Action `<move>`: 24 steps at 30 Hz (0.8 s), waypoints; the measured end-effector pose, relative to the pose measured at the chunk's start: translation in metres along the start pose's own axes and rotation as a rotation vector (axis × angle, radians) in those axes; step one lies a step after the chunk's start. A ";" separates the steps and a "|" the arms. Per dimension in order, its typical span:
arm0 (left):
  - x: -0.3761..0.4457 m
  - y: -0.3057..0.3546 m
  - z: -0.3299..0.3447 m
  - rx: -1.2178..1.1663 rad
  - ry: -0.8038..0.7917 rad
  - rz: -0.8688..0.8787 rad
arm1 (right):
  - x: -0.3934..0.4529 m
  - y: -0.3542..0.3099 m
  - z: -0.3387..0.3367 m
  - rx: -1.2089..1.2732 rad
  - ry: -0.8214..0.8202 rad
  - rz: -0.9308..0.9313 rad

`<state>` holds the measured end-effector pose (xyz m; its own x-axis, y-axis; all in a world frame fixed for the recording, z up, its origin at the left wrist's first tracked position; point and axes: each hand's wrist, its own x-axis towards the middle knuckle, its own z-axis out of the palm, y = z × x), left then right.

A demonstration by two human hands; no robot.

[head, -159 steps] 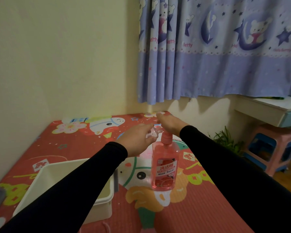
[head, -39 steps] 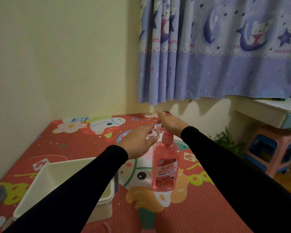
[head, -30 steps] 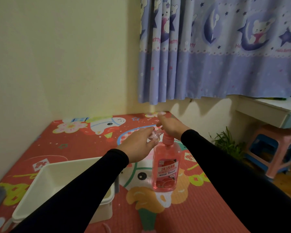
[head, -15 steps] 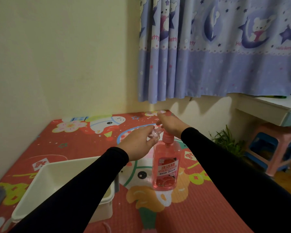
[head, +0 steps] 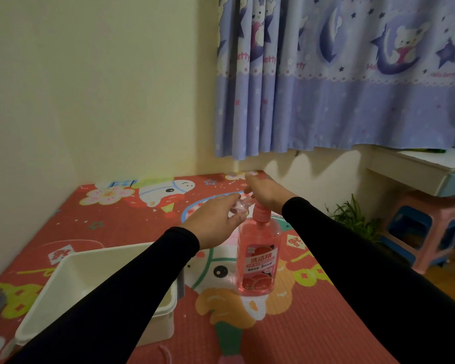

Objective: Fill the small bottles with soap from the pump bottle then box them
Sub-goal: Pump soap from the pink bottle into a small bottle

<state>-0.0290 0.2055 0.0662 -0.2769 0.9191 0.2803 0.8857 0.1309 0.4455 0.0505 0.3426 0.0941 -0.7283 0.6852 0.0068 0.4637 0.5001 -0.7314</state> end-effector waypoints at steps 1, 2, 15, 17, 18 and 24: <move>0.000 0.001 0.000 -0.004 -0.005 -0.003 | -0.001 0.000 0.000 -0.007 -0.009 0.006; 0.000 0.001 -0.001 -0.005 -0.011 -0.003 | 0.000 -0.001 0.000 0.004 -0.010 0.009; 0.000 -0.003 0.002 -0.010 -0.004 0.002 | -0.003 -0.001 0.000 0.062 -0.004 0.021; 0.002 -0.002 0.000 -0.014 -0.011 -0.007 | -0.002 -0.001 -0.002 0.038 -0.003 0.013; 0.002 -0.001 -0.002 -0.019 -0.012 -0.007 | -0.001 -0.001 -0.004 0.040 0.004 0.009; 0.002 0.002 -0.009 -0.045 0.000 0.009 | 0.005 -0.003 -0.010 0.085 0.016 0.013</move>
<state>-0.0317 0.2043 0.0755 -0.2688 0.9203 0.2843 0.8704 0.1057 0.4808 0.0508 0.3497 0.1028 -0.7142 0.6999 0.0072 0.4279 0.4447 -0.7868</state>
